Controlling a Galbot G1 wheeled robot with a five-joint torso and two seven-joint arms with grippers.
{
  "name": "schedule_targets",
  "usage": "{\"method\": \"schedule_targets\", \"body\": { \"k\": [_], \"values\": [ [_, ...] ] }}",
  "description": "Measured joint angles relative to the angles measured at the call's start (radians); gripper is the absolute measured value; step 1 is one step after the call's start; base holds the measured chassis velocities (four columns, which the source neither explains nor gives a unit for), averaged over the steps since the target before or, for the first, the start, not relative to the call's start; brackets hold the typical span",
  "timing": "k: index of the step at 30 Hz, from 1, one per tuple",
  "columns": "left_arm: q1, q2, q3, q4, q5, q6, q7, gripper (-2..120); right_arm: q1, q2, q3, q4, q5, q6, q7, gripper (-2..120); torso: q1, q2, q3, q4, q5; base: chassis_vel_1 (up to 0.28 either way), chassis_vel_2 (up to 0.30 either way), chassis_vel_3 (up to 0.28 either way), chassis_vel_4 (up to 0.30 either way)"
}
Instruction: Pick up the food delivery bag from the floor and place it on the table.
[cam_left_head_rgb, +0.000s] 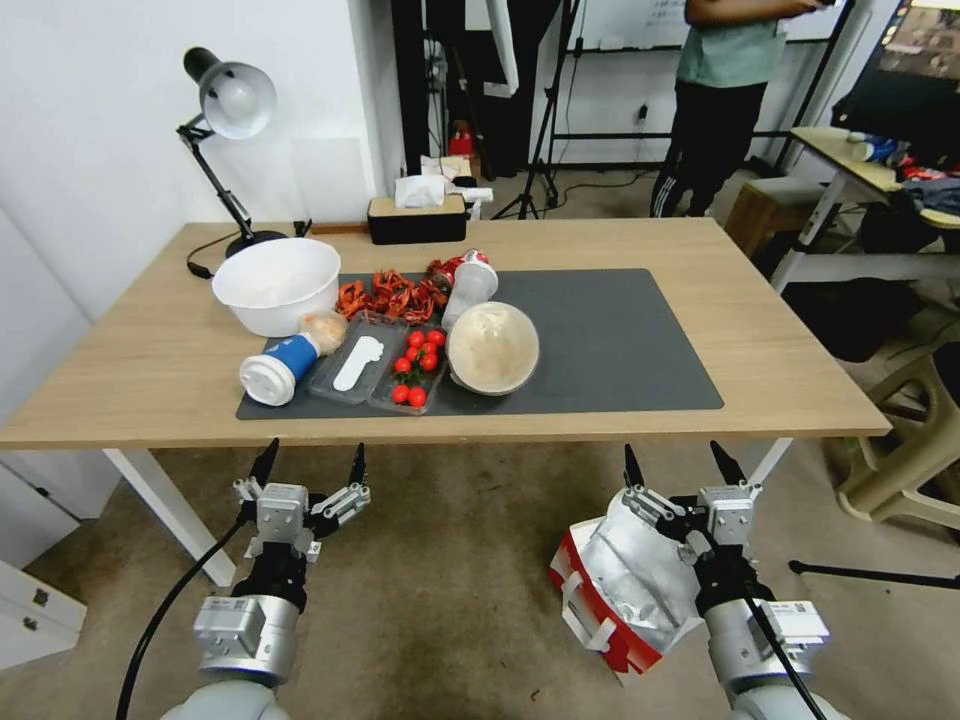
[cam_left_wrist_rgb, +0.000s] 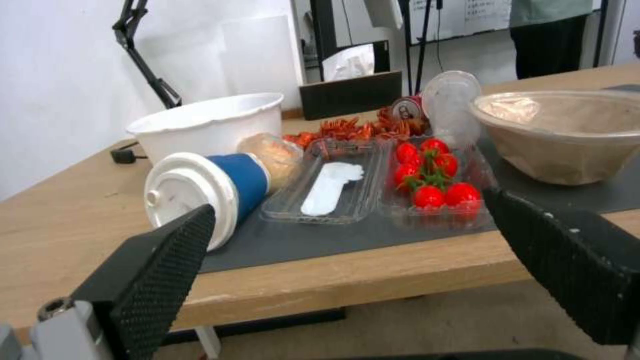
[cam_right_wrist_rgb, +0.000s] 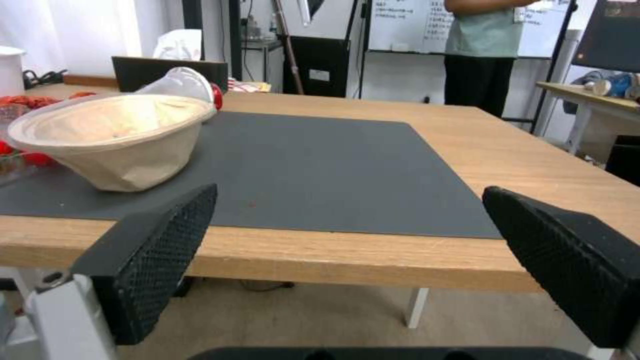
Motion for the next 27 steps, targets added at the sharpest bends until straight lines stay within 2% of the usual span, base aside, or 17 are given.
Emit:
{"method": "schedule_targets", "body": {
  "k": [27],
  "values": [
    [0.0,0.0,0.0,0.0,0.0,0.0,0.0,100,0.0,0.0,0.0,0.0,0.0,0.0,0.0,100,0.0,0.0,0.0,0.0,0.0,0.0,0.0,0.0,0.0]
  ]
}}
